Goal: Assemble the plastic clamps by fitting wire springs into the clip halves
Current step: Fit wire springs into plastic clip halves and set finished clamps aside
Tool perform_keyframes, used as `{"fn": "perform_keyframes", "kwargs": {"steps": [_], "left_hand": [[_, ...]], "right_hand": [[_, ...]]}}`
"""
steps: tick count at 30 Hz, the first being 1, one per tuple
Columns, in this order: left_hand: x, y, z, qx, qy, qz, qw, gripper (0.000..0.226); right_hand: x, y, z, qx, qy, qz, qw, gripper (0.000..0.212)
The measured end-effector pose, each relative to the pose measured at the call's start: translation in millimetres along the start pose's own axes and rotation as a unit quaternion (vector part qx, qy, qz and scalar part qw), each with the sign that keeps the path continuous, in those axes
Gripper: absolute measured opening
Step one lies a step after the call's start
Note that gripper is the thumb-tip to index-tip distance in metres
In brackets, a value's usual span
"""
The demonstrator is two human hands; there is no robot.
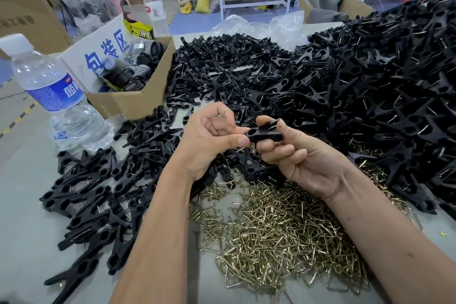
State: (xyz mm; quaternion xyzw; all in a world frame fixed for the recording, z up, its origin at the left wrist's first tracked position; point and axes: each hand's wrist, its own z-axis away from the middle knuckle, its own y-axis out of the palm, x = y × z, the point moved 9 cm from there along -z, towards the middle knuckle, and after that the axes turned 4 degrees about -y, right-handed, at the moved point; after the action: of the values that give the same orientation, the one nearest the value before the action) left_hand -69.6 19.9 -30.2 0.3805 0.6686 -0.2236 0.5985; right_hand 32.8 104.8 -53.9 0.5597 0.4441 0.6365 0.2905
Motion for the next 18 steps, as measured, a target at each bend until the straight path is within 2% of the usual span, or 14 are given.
{"fn": "perform_keyframes", "kwargs": {"steps": [2,5,12,14,16,18], "left_hand": [[0.9,1.0,-0.3,-0.008,0.003,-0.011,1.000,0.038],[0.1,3.0,-0.8,-0.011,0.014,-0.034,0.999,0.035],[-2.1,7.4,-0.8,-0.019,0.020,-0.067,0.997,0.039],[-4.6,8.1,0.1,-0.025,0.025,-0.073,0.997,0.038],[-6.2,3.7,1.4,-0.052,0.020,-0.083,0.995,0.036],[-9.0,-8.8,0.1,-0.109,0.005,-0.114,0.988,0.034]], "right_hand": [[-2.4,4.6,0.6,0.018,0.020,-0.071,0.997,0.029],[-4.6,6.1,1.3,0.017,0.035,-0.117,0.992,0.022],[-2.6,-0.2,3.6,0.004,0.041,-0.091,0.995,0.014],[0.3,-6.2,2.8,-0.014,0.025,-0.048,0.998,0.011],[16.6,-14.0,1.9,-0.050,-0.023,0.072,0.996,0.019],[52.0,-16.8,0.8,-0.112,-0.103,0.233,0.960,0.027]]}}
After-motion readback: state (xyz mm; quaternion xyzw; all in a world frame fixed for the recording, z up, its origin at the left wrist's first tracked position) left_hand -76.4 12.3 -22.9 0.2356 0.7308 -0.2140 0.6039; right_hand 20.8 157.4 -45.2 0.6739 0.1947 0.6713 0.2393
